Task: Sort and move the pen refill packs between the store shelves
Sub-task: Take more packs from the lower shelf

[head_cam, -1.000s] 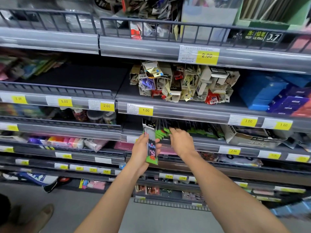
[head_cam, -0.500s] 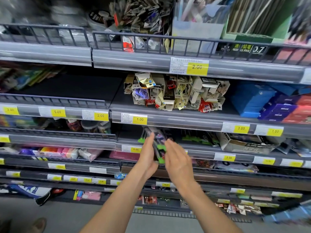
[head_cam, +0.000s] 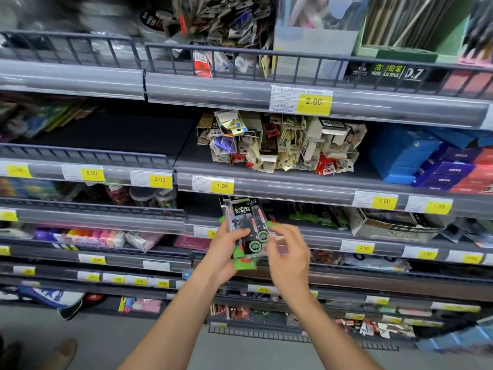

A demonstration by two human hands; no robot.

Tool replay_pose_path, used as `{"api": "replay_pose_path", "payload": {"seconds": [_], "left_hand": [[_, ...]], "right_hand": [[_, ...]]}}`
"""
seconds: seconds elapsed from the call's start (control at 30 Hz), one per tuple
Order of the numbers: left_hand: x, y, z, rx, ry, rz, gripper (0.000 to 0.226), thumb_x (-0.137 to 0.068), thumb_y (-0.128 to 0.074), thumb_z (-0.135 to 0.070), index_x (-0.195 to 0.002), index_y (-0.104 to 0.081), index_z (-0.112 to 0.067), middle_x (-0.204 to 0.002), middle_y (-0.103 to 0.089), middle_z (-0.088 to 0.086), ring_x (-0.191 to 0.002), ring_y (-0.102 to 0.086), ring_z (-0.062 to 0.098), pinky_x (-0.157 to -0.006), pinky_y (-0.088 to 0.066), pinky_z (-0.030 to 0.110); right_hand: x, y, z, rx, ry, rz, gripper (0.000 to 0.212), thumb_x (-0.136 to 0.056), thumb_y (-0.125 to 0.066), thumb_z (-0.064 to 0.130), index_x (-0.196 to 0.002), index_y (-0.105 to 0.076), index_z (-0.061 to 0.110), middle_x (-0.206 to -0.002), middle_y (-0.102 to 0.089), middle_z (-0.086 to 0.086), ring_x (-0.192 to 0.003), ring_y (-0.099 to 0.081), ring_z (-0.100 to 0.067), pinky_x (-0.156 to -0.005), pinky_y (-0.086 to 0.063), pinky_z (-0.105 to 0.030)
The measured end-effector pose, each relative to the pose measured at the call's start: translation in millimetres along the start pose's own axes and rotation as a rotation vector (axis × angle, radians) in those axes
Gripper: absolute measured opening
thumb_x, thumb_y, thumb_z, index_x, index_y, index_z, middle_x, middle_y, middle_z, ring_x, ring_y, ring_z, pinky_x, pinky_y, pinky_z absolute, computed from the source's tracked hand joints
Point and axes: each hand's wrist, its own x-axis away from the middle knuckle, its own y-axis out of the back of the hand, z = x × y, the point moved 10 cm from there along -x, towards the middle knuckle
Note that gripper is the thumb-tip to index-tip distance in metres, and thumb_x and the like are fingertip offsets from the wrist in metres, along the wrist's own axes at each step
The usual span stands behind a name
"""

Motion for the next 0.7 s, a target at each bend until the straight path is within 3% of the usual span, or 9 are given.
{"api": "replay_pose_path", "payload": {"seconds": [0.1, 0.17, 0.23, 0.3, 0.37, 0.5, 0.57, 0.63, 0.7], "left_hand": [[3.7, 1.1, 0.4, -0.053, -0.015, 0.057, 0.046, -0.093, -0.067, -0.003, -0.135, -0.063, -0.019, -0.131, -0.071, 0.020, -0.119, -0.069, 0.043, -0.095, -0.058, 0.059], [4.9, 3.6, 0.1, -0.115, -0.020, 0.065, 0.053, -0.088, -0.073, -0.008, -0.137, -0.062, -0.023, -0.132, -0.071, 0.018, -0.124, -0.066, 0.042, -0.105, -0.051, 0.063], [7.1, 8.9, -0.5, -0.122, -0.016, 0.052, 0.058, -0.086, -0.073, -0.008, -0.141, -0.058, -0.021, -0.131, -0.072, 0.018, -0.125, -0.065, 0.042, -0.105, -0.051, 0.063], [9.1, 14.6, -0.3, -0.073, -0.008, 0.040, 0.051, -0.092, -0.066, -0.002, -0.141, -0.057, -0.014, -0.128, -0.073, 0.021, -0.120, -0.070, 0.041, -0.091, -0.060, 0.055], [10.3, 20.5, 0.9, -0.068, 0.000, 0.008, 0.042, -0.099, -0.061, -0.001, -0.139, -0.057, -0.013, -0.124, -0.074, 0.022, -0.115, -0.072, 0.039, -0.084, -0.061, 0.050], [11.9, 21.3, 11.5, -0.032, 0.056, -0.082, 0.047, -0.102, -0.064, -0.042, -0.140, -0.063, -0.016, -0.134, -0.068, 0.019, -0.126, -0.063, 0.039, -0.109, -0.047, 0.056], [15.6, 13.3, 14.3, -0.009, 0.069, -0.062, 0.067, -0.092, -0.067, -0.064, -0.134, -0.067, -0.013, -0.130, -0.068, 0.014, -0.124, -0.063, 0.036, -0.106, -0.051, 0.053], [12.0, 17.4, 10.0, -0.026, -0.003, -0.073, 0.073, -0.081, -0.082, -0.058, -0.136, -0.064, -0.015, -0.131, -0.068, 0.013, -0.128, -0.061, 0.039, -0.107, -0.051, 0.056], [9.5, 25.2, 2.8, -0.020, -0.084, -0.075, 0.054, -0.084, -0.085, -0.030, -0.133, -0.065, -0.019, -0.130, -0.071, 0.018, -0.125, -0.064, 0.045, -0.102, -0.054, 0.060]], "right_hand": [[-4.6, -19.8, -40.1, -0.160, -0.470, 0.148, 0.027, -0.098, -0.067, 0.027, -0.125, -0.064, 0.028, -0.110, -0.066, 0.007, -0.082, -0.067, -0.002, -0.069, -0.052, -0.016], [-2.9, -29.5, -48.9, -0.242, -0.566, 0.219, 0.022, -0.098, -0.068, 0.024, -0.119, -0.067, 0.027, -0.103, -0.070, 0.004, -0.068, -0.068, -0.001, -0.057, -0.049, -0.011], [-2.7, -20.2, -57.1, -0.261, -0.616, 0.141, 0.017, -0.097, -0.068, 0.019, -0.114, -0.071, 0.019, -0.098, -0.073, 0.002, -0.068, -0.069, -0.008, -0.066, -0.057, -0.022], [-1.1, -0.2, -68.7, -0.329, -0.685, -0.029, 0.017, -0.096, -0.069, 0.013, -0.113, -0.073, 0.014, -0.097, -0.075, -0.001, -0.077, -0.069, -0.019, -0.081, -0.060, -0.038], [2.8, 3.3, -71.0, -0.548, -0.739, -0.095, 0.015, -0.095, -0.070, 0.008, -0.109, -0.074, 0.013, -0.096, -0.075, -0.001, -0.075, -0.067, -0.018, -0.075, -0.059, -0.036], [18.7, -25.7, -48.2, -0.392, -0.643, 0.129, 0.012, -0.091, -0.074, 0.015, -0.096, -0.078, 0.026, -0.087, -0.077, 0.009, -0.069, -0.067, -0.004, -0.063, -0.053, -0.023], [27.4, -34.5, -38.6, -0.240, -0.568, 0.150, 0.011, -0.090, -0.075, 0.022, -0.093, -0.077, 0.032, -0.084, -0.075, 0.017, -0.073, -0.067, 0.002, -0.067, -0.051, -0.016], [24.5, -33.9, -30.3, -0.105, -0.458, 0.151, 0.009, -0.090, -0.075, 0.027, -0.097, -0.079, 0.032, -0.087, -0.074, 0.014, -0.081, -0.067, 0.001, -0.076, -0.051, -0.017], [13.7, -33.2, -26.2, -0.046, -0.395, 0.201, 0.008, -0.088, -0.077, 0.031, -0.094, -0.081, 0.028, -0.091, -0.071, 0.010, -0.085, -0.066, -0.003, -0.082, -0.052, -0.024]]}}
